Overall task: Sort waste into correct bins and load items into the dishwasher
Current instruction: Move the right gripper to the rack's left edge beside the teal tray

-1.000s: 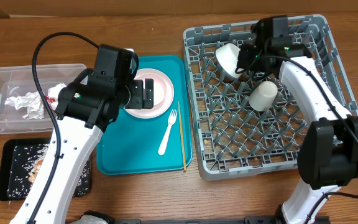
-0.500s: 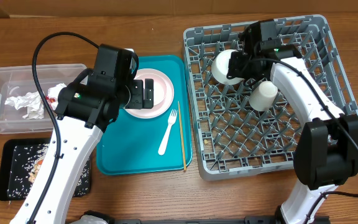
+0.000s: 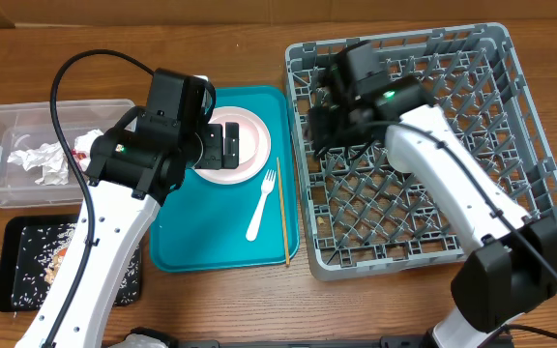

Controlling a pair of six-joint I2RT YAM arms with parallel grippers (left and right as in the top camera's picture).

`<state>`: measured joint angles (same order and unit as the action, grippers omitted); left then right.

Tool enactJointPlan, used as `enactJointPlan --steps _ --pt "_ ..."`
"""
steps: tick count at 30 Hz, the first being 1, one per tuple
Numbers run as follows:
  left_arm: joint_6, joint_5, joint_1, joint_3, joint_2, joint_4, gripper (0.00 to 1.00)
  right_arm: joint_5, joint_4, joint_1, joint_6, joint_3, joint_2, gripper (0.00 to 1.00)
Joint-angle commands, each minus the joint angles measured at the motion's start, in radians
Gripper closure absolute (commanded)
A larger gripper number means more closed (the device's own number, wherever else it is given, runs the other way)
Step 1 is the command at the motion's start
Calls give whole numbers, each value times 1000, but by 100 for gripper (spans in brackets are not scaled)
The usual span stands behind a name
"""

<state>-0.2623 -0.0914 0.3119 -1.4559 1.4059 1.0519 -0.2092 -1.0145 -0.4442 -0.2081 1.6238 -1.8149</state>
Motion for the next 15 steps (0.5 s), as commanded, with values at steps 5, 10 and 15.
enactJointPlan --steps 5,10,15 --pt "0 -13 -6 -25 -21 -1 0 201 18 -93 -10 0 15 47" --pt "0 -13 -6 -25 -21 -1 0 209 66 -95 -9 -53 13 47" --pt "0 -13 -6 -25 -21 -1 0 208 122 -101 -9 -116 12 47"
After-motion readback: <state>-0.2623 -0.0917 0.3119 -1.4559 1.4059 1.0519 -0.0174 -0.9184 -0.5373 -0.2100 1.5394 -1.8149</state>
